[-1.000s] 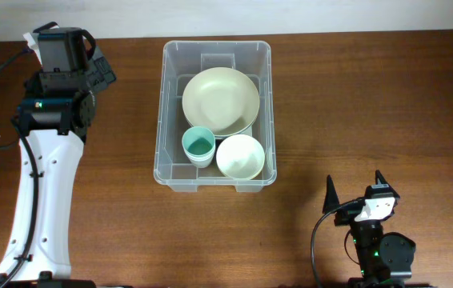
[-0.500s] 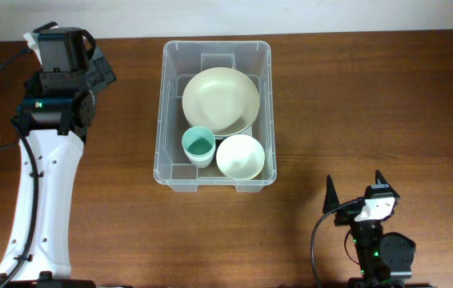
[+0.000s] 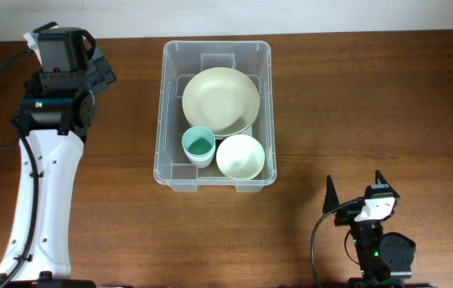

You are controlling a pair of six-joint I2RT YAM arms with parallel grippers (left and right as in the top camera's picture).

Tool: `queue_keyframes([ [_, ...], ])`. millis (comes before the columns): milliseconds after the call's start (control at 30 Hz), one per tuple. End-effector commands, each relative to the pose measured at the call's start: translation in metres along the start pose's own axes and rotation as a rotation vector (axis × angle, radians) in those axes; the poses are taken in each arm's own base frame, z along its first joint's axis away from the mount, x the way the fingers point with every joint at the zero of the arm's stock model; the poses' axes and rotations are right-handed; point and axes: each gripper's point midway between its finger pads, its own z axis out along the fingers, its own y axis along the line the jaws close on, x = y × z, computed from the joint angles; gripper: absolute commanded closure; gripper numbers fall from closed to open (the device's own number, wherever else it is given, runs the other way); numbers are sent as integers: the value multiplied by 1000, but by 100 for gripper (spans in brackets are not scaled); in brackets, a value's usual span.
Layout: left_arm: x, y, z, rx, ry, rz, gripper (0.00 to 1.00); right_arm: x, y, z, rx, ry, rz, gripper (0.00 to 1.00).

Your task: Pack container

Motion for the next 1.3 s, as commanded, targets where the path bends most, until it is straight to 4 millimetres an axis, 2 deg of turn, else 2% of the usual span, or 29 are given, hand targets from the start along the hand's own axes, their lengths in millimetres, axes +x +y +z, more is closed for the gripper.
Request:
queue_keyframes([
  [0,0,5,-6,-16,5,16,0,1,0,0,0,-2,-5,1],
  [67,5,9,-11,-21,25,25,0,1,0,0,0,-1,-5,1],
  [133,-1,15,-30,-12,1,14,0,1,0,0,0,-1,-5,1],
  [367,-31,73,-186,84,-260,-104,0,1,0,0,0,-2,-5,1],
  [433,-32,99,-244,128,-385,-160,0,1,0,0,0,-1,-5,1],
  [500,-19,125,-294,164,-480,-203,0,1,0,0,0,-2,-5,1],
  [567,4,150,-332,192,-541,-229,0,1,0,0,0,-1,-5,1],
  [600,12,157,-342,201,-555,-235,0,1,0,0,0,-2,-5,1],
  [633,33,172,-360,220,-578,-243,0,1,0,0,0,-2,-5,1],
  [700,54,184,-369,229,-577,-240,0,1,0,0,0,-2,-5,1],
  [767,80,193,-368,231,-536,-216,1,1,0,0,0,-2,-5,1],
  [800,88,195,-366,229,-517,-206,0,1,0,0,0,-2,-5,1],
  [833,106,198,-358,220,-470,-180,0,1,0,0,0,-1,-5,1],
  [900,120,198,-346,213,-422,-153,0,1,0,0,0,-2,-5,1],
  [1033,140,188,-313,201,-347,-150,0,1,0,0,0,-2,-5,1],
  [1067,144,183,-300,198,-329,-163,0,1,0,0,0,-1,-5,1],
  [1167,144,165,-267,202,-328,-173,0,1,0,0,0,-2,-5,1],
  [1267,143,138,-227,231,-332,-174,0,1,0,0,0,-1,-5,1],
])
